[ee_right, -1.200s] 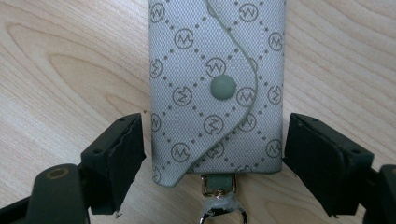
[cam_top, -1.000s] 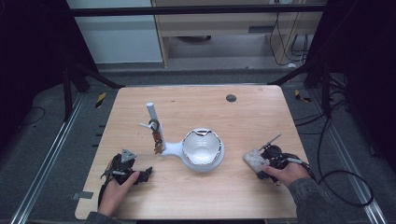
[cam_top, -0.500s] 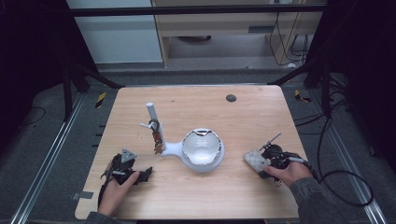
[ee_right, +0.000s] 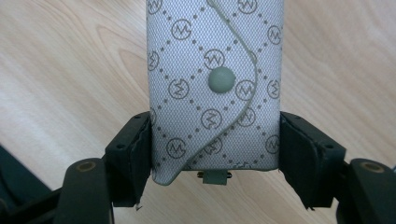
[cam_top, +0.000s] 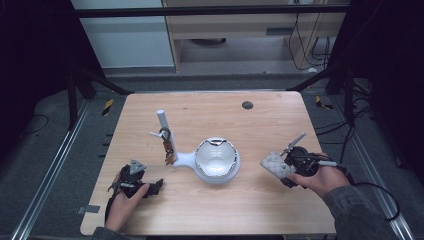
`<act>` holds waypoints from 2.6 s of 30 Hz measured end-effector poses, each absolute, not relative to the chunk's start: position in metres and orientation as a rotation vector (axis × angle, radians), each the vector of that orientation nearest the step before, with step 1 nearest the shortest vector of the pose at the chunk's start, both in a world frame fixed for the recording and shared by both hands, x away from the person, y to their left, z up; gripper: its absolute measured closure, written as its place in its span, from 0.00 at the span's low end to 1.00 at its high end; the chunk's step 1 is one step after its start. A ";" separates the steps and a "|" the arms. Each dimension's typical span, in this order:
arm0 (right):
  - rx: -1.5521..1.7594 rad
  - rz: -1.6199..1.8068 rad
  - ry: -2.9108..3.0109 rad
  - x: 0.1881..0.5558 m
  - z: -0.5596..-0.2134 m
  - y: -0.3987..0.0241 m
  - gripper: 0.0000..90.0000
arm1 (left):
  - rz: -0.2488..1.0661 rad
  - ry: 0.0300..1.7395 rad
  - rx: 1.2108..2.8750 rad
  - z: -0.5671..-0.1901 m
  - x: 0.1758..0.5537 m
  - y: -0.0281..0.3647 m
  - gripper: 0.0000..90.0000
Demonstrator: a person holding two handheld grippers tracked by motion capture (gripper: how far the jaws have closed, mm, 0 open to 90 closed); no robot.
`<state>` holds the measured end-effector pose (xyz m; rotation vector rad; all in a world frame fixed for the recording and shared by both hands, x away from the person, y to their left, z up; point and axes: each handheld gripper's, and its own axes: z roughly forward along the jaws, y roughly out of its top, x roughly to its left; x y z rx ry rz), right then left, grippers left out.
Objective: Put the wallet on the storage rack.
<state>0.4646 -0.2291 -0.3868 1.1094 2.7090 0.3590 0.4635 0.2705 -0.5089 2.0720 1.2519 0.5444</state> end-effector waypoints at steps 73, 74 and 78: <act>0.675 0.293 2.823 0.466 -0.337 -0.121 0.35 | 0.544 1.251 2.073 -0.509 0.464 0.270 0.00; 0.680 0.288 2.824 0.466 -0.337 -0.120 0.35 | 0.544 1.251 2.073 -0.509 0.464 0.271 0.00; 0.664 0.284 2.835 0.467 -0.339 -0.114 0.35 | 0.544 1.250 2.073 -0.509 0.464 0.271 0.00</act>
